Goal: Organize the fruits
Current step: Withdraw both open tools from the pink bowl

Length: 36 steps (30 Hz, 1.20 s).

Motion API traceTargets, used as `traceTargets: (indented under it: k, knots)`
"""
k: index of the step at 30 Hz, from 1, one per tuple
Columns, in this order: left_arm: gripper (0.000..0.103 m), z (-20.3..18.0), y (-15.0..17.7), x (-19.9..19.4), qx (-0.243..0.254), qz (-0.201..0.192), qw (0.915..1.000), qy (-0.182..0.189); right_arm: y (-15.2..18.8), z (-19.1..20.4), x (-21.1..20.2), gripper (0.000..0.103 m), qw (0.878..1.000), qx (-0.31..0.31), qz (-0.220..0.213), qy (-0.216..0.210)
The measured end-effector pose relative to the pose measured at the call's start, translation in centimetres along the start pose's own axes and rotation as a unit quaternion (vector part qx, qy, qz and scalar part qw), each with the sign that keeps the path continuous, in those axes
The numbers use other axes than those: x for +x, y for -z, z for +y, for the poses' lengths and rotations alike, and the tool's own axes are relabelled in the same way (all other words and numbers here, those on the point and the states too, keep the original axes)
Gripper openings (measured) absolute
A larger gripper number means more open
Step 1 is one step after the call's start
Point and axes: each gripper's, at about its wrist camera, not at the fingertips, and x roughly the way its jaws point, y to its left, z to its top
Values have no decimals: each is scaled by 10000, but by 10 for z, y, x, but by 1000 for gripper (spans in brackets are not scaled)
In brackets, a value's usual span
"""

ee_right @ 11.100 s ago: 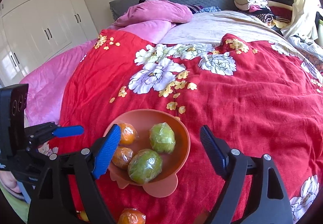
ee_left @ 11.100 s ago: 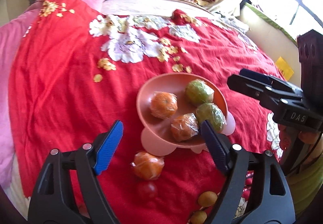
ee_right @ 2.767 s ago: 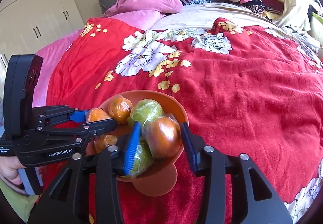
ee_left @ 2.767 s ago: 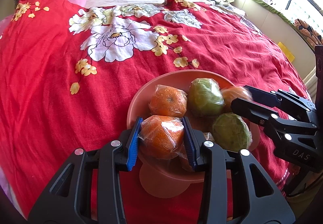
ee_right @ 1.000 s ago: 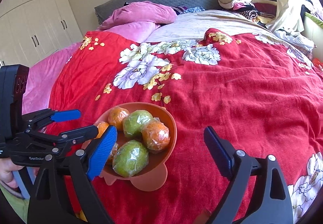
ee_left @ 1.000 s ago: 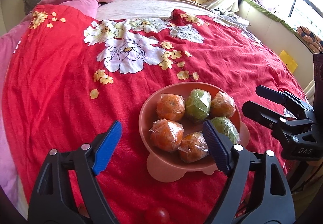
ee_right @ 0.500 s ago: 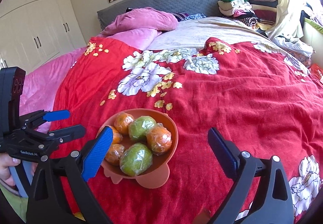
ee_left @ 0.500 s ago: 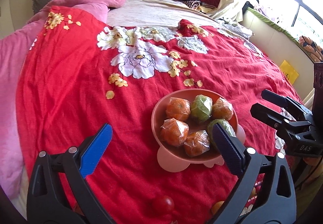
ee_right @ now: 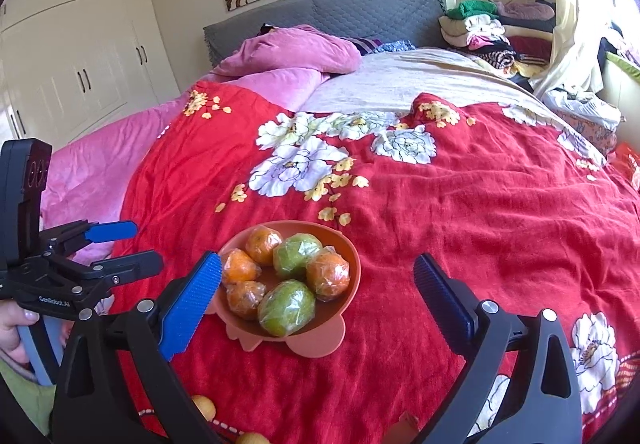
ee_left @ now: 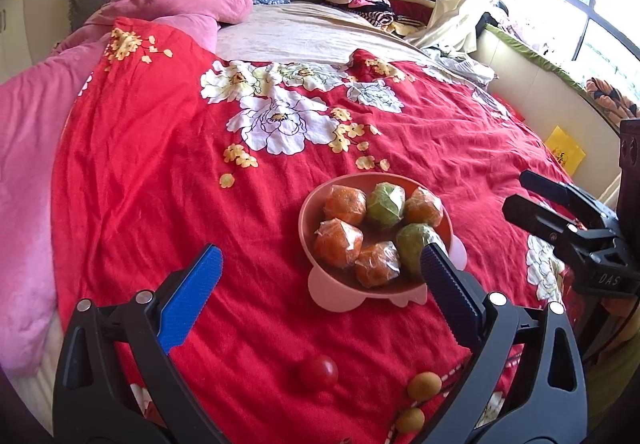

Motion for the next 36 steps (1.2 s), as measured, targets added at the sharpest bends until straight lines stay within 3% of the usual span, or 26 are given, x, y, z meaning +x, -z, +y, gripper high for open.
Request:
traceTargets:
  k: [36]
  knots:
    - [93,-22,55,-28,242,146,9996,76,33,26,-42,97,9992,-346,169,55]
